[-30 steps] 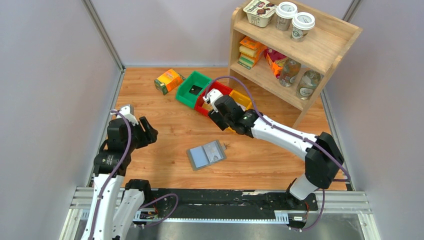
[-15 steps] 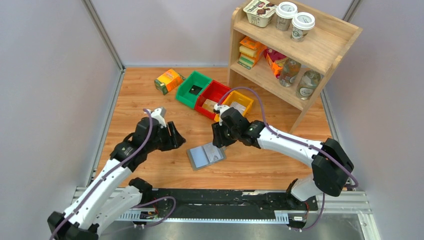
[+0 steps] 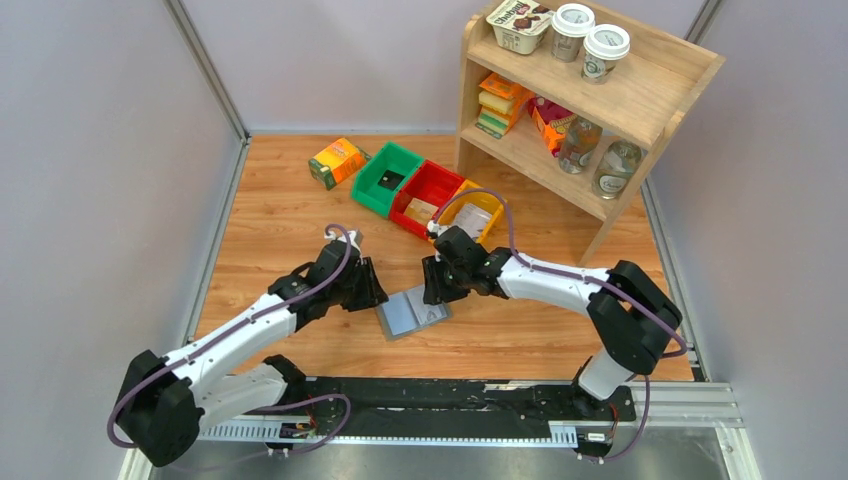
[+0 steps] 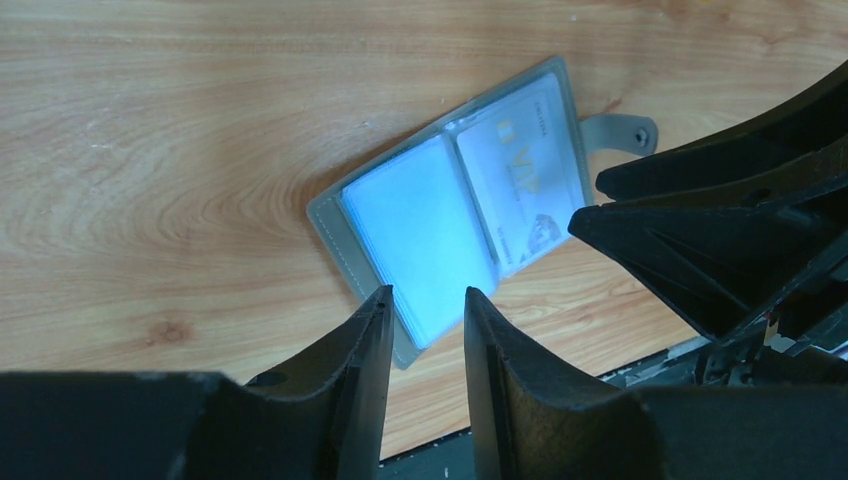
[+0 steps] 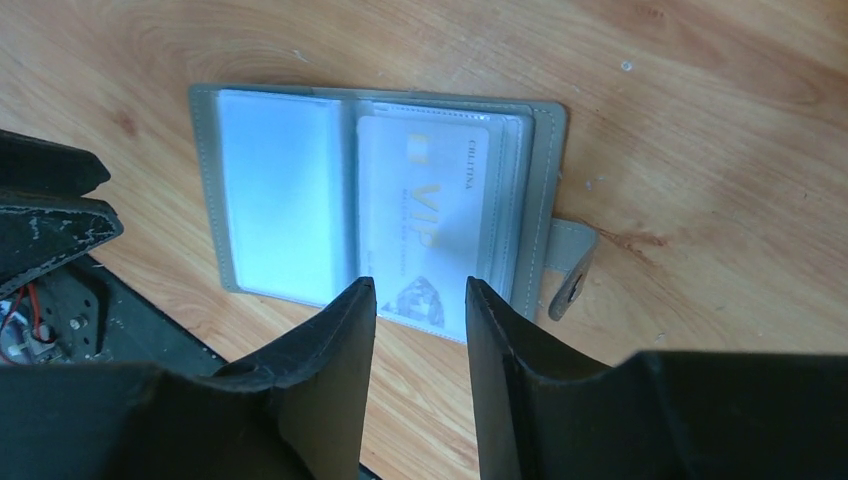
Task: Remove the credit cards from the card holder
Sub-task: Place the credit card in the storage box, then remove the credit card from the card holder.
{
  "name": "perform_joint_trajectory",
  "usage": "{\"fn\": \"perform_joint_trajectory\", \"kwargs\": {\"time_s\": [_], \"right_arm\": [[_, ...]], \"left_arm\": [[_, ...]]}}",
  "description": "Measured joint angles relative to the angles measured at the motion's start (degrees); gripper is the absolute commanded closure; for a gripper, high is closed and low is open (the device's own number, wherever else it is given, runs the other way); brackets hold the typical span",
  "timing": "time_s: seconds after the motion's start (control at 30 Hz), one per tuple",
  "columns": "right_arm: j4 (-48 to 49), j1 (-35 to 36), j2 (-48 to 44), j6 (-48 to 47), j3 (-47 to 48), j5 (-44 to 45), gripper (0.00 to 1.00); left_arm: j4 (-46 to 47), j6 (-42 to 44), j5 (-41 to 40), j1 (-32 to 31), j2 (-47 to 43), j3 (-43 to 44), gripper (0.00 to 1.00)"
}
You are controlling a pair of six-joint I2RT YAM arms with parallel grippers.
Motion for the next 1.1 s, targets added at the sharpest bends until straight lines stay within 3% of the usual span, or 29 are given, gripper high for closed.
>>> {"fn": "perform_joint_trajectory", "kwargs": {"time_s": [0.47,0.6,0.77,1.1], "right_arm": [[-0.02,-0.02,4.48,0.57,-0.22,0.22,0.58],[0.02,-0.02,4.50,0.55,-0.22,-0.20,0.58],[0.35,-0.02,4.52,0.59,-0.22,-1.88,0.59],[3.50,0.00,4.50,1.33,-0.22,-6.25,0.60]], "left_arm": [[8.94,-4.33,3.28,-0.07,9.70,-5.77,0.65],[9.73,-5.46,3.48,-0.07,11.82,-6.49,0.70],[11.26,-6.54,3.50,-0.04,13.09,-6.93,0.76],[12.79,-7.45,3.85,-0.07,13.14,-7.67,0.77]]}}
